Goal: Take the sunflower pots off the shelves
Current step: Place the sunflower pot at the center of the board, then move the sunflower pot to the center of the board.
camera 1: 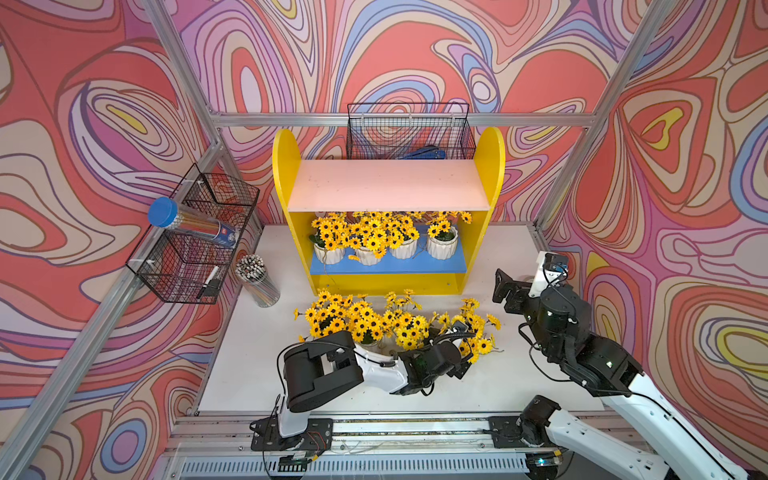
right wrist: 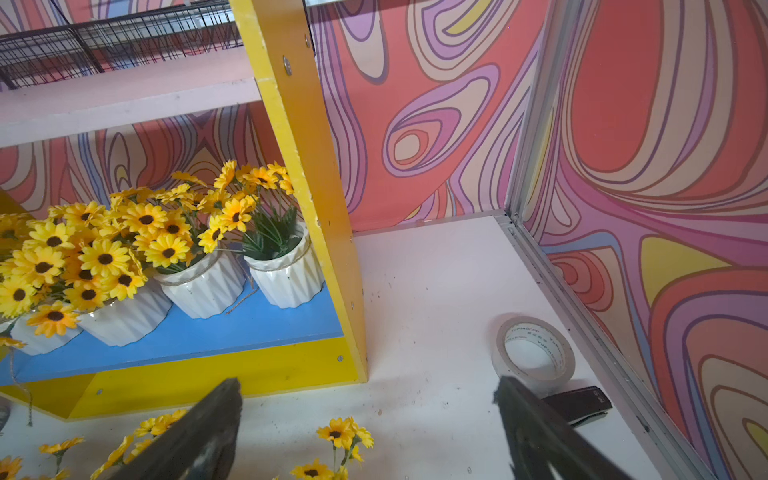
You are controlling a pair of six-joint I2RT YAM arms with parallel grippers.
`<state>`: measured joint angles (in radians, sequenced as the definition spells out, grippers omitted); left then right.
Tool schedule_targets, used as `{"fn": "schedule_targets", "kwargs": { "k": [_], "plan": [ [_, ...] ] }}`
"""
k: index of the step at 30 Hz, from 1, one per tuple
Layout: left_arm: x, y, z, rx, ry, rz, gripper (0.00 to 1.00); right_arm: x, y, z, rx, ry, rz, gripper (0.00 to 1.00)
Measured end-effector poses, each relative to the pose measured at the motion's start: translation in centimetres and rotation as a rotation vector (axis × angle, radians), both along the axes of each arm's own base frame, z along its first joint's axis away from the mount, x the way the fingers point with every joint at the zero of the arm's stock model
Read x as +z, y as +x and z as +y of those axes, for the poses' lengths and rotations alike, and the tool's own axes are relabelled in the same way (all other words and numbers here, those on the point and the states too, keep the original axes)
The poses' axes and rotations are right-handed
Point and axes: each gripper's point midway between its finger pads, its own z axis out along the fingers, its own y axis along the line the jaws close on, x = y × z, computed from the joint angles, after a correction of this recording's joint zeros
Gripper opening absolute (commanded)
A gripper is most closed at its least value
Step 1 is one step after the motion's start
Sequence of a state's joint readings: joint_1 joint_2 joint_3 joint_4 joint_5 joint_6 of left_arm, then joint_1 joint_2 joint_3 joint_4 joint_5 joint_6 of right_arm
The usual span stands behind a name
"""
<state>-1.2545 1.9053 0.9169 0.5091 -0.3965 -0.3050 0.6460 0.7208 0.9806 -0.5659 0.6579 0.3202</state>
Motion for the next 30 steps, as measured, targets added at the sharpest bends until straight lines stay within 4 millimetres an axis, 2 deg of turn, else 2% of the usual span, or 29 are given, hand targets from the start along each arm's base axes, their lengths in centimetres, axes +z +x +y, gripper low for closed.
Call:
{"fn": "schedule_targets", "kwargs": {
  "k": [6,9,12,14,16,19,20,22,23,24,26,27,30],
  "plan": [
    [-2.6,-0.7,2.6,0.037,0.09,0.036,1.0,0.2,-0.4,0.0,0.014,0.003,0.01,0.98],
    [-3.2,-1.6,4.3,0.045,0.127,0.056,1.0,0.1,-0.5,-0.1,0.016,0.001,0.022,0.98],
    [-2.0,-3.0,5.0,0.031,0.125,0.06,1.0,-0.2,-0.7,-0.2,0.015,-0.005,0.04,0.98],
    [-0.4,-4.5,4.6,0.001,0.102,0.052,1.0,-0.5,-0.8,-0.2,0.014,-0.008,0.054,0.98],
    [1.2,-6.1,4.1,-0.031,0.082,0.04,0.96,-0.9,-0.9,-0.2,0.019,-0.012,0.077,0.92],
    [2.7,-8.2,3.9,-0.072,0.064,0.039,0.85,-1.8,-1.1,0.3,0.041,-0.012,0.132,0.78],
    [3.0,-8.6,4.0,-0.076,0.058,0.043,0.8,-2.3,-1.2,0.5,0.052,-0.01,0.156,0.69],
    [3.5,-8.9,5.0,-0.064,0.046,0.051,0.6,-3.4,-1.5,1.0,0.077,-0.003,0.211,0.35],
    [3.5,-8.9,5.7,-0.053,0.042,0.053,0.45,-4.1,-1.8,1.2,0.093,0.002,0.244,0.06],
    [3.6,-8.8,6.6,-0.04,0.039,0.056,0.28,-4.8,-2.1,1.5,0.105,0.011,0.276,0.0],
    [3.3,-8.7,8.4,-0.013,0.047,0.056,0.06,-6.1,-2.8,1.7,0.119,0.036,0.329,0.0],
    [3.2,-8.6,9.3,0.0,0.052,0.056,0.0,-6.8,-3.4,1.7,0.125,0.053,0.358,0.0],
    [2.7,-8.2,11.2,0.04,0.076,0.058,0.0,-8.9,-5.0,1.8,0.14,0.106,0.445,0.0]
  ]
}}
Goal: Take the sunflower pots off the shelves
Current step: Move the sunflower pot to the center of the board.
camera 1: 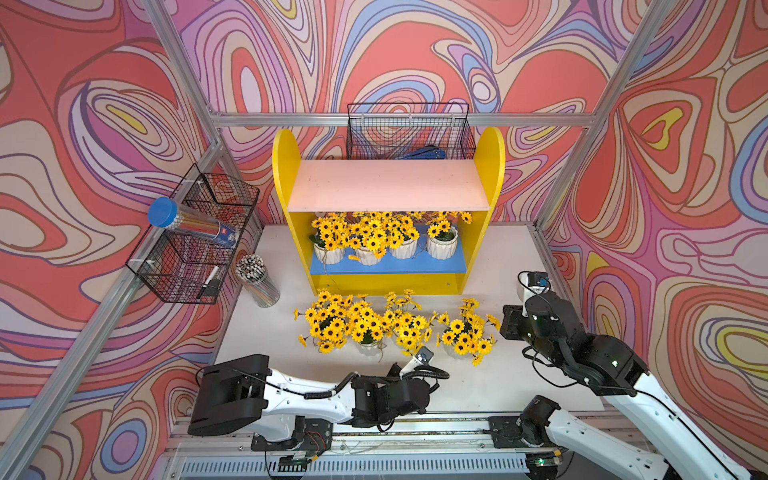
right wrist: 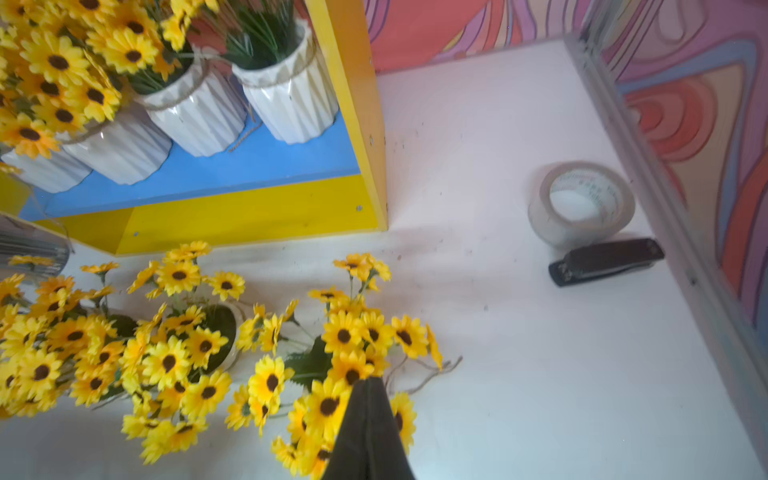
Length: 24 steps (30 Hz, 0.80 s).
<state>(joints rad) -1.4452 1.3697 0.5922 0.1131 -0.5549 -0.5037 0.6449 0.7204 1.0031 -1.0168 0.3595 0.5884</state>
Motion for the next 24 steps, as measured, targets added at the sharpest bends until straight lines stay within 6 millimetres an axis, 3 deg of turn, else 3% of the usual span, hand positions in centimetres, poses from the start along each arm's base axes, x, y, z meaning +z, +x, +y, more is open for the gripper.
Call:
{"fn": "schedule_targets", "kwargs": {
  "k": [8,15,19,24],
  "plan": [
    [0.2,1.8,3.6,0.148,-0.018,0.02,0.0,-8.5,-3.6,0.2,-0.046,0.074,0.286,0.0],
    [0.7,2.0,9.9,0.366,-0.107,0.081,0.0,-12.2,-4.9,0.4,-0.164,0.233,0.351,0.0],
    [-0.7,2.1,13.4,0.479,-0.141,0.12,0.0,-16.7,-5.0,1.3,-0.2,0.285,0.416,0.0],
    [-4.2,2.8,16.7,0.59,-0.099,0.173,0.0,-21.4,-4.2,3.5,-0.188,0.341,0.482,0.0]
  ]
}}
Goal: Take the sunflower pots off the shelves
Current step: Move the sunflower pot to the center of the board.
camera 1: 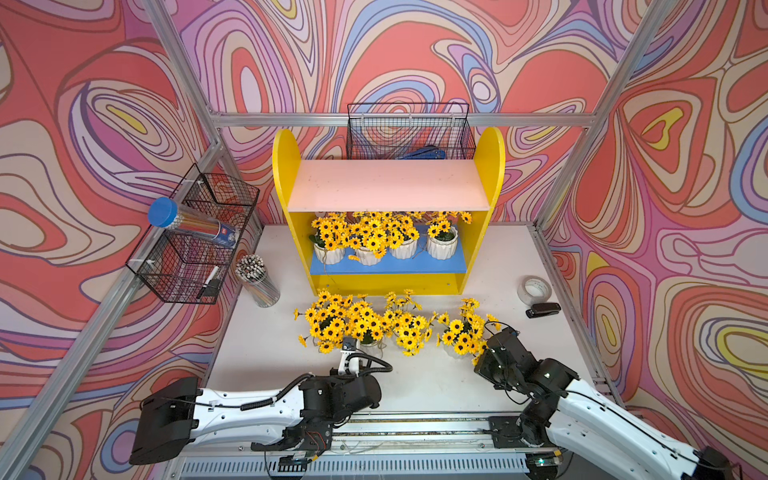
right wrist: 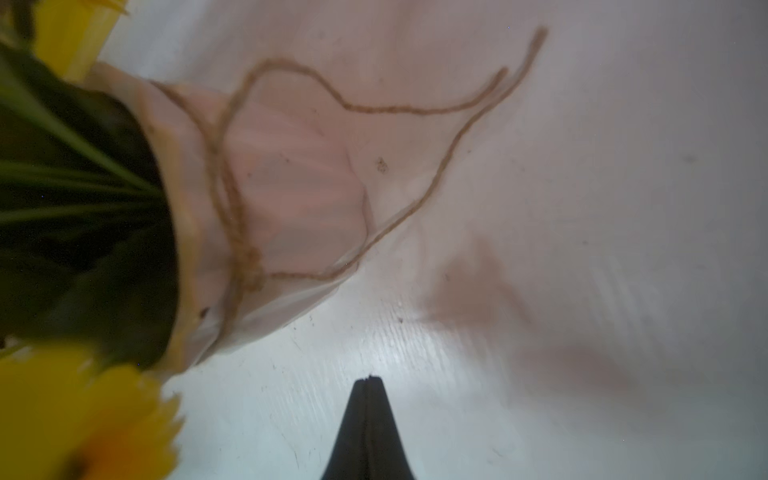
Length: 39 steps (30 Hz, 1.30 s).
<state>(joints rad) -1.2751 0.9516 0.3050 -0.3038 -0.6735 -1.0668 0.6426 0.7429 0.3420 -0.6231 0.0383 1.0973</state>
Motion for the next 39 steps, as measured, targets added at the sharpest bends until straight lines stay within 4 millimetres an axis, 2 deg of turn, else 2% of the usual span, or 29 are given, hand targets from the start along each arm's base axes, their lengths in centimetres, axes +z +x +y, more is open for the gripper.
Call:
{"fn": "schedule_targets", "kwargs": {
  "k": [3,9,16,22,28,32,36,39],
  "plan": [
    [-1.3,0.6,0.7,0.033,0.022,0.041,0.0,-1.1,1.0,1.3,0.011,0.025,0.001,0.0],
    [-3.6,2.7,-0.4,0.054,0.007,0.1,0.0,-0.1,3.7,2.7,0.021,0.058,-0.108,0.0],
    [-3.4,5.6,-3.9,0.015,-0.023,0.085,0.0,-0.7,5.6,3.1,0.07,0.006,-0.16,0.0],
    [-3.4,8.0,-4.3,0.017,-0.047,0.084,0.0,1.0,8.8,2.7,0.087,-0.036,-0.233,0.0],
    [-3.3,8.6,-5.8,-0.039,-0.053,0.097,0.0,2.0,11.4,3.4,0.156,-0.061,-0.269,0.0],
    [-2.4,8.0,-6.1,-0.067,-0.087,0.106,0.0,4.0,11.3,4.1,0.197,-0.02,-0.318,0.0],
    [1.0,5.8,-5.8,-0.109,-0.177,0.058,0.0,7.2,9.3,3.8,0.209,0.051,-0.404,0.0],
    [3.1,3.9,-5.5,-0.136,-0.203,0.036,0.0,7.8,7.5,4.3,0.24,0.105,-0.421,0.0]
  ]
}}
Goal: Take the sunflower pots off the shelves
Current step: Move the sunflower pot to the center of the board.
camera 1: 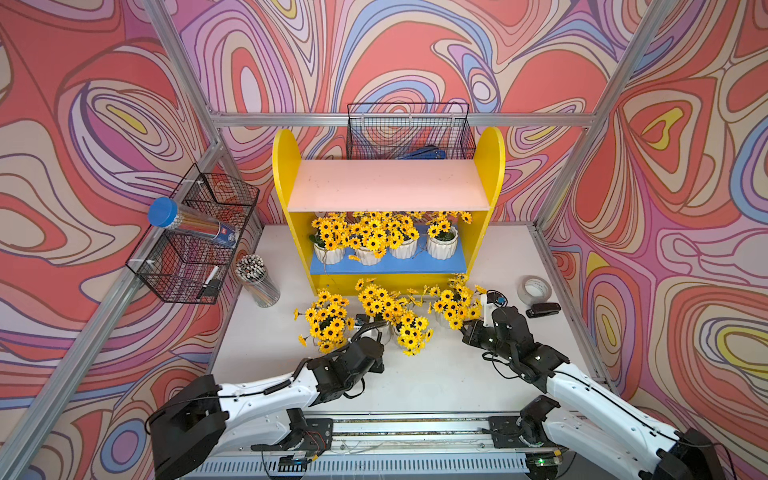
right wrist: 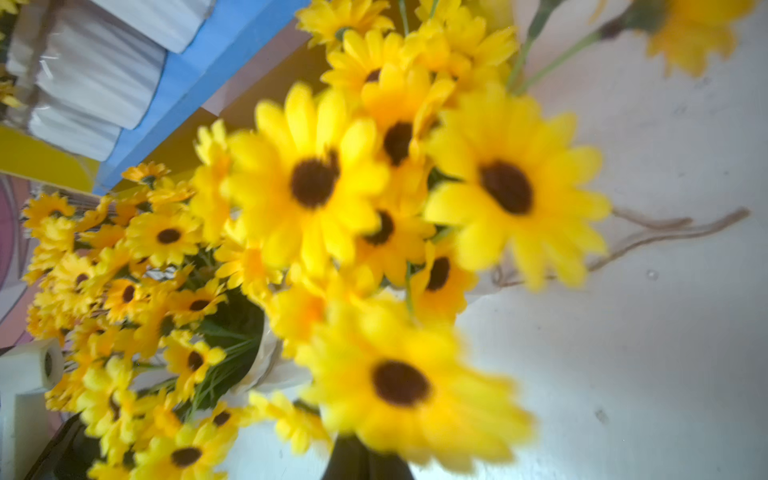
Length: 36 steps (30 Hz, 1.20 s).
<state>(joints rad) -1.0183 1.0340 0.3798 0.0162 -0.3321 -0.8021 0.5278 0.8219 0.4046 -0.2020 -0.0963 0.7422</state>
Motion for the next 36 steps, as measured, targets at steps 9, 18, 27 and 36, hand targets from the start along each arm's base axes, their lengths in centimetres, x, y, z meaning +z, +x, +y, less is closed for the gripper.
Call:
{"fn": "schedule_targets", "kwargs": {
  "k": [9,18,27,36],
  "plan": [
    [-1.8,-2.1,8.1,0.239,0.154,0.079,0.0,-4.3,-7.4,8.2,0.309,-0.015,0.104,0.0],
    [-3.1,-1.9,13.0,0.444,0.287,0.096,0.0,-5.6,-8.3,14.5,0.343,0.078,0.063,0.0],
    [-3.3,0.1,15.1,0.529,0.24,0.093,0.0,-5.1,-5.2,17.1,0.236,0.181,-0.03,0.0],
    [-5.4,2.4,14.6,0.498,0.254,0.158,0.0,-6.9,-2.5,17.5,0.119,0.191,-0.051,0.0]
  ]
}}
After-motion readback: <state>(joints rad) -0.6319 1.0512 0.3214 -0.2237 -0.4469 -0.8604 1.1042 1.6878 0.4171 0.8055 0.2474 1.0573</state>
